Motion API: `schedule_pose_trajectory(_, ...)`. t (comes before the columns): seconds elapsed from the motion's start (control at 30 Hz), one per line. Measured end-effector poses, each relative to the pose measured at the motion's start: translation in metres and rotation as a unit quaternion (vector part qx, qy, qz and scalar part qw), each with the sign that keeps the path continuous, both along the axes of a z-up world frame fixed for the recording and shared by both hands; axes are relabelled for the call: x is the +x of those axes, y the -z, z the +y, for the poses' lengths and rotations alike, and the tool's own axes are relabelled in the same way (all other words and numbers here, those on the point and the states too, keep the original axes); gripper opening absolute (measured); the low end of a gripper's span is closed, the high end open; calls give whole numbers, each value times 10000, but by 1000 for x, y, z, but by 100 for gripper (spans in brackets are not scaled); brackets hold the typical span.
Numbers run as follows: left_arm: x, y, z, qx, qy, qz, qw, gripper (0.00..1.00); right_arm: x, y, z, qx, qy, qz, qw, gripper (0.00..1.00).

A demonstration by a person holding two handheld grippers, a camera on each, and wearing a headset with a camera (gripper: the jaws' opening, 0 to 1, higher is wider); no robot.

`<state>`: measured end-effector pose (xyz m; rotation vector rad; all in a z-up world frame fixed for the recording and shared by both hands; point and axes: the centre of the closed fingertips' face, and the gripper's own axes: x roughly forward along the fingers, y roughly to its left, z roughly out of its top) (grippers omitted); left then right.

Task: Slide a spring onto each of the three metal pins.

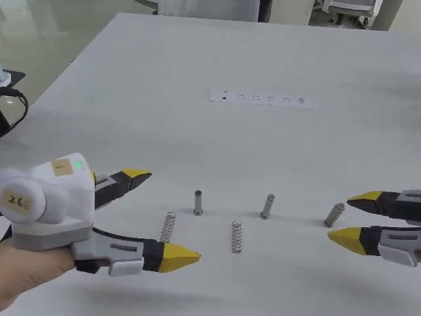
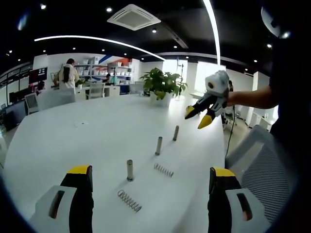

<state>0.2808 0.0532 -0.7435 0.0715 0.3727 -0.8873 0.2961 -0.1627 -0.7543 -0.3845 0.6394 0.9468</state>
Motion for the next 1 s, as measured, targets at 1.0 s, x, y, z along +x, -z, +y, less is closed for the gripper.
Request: schedule_pose_trajectory(1.0,-7,2,2,51,-8,38,10000,97,-19,25,55,-54,-247,746,9969,35)
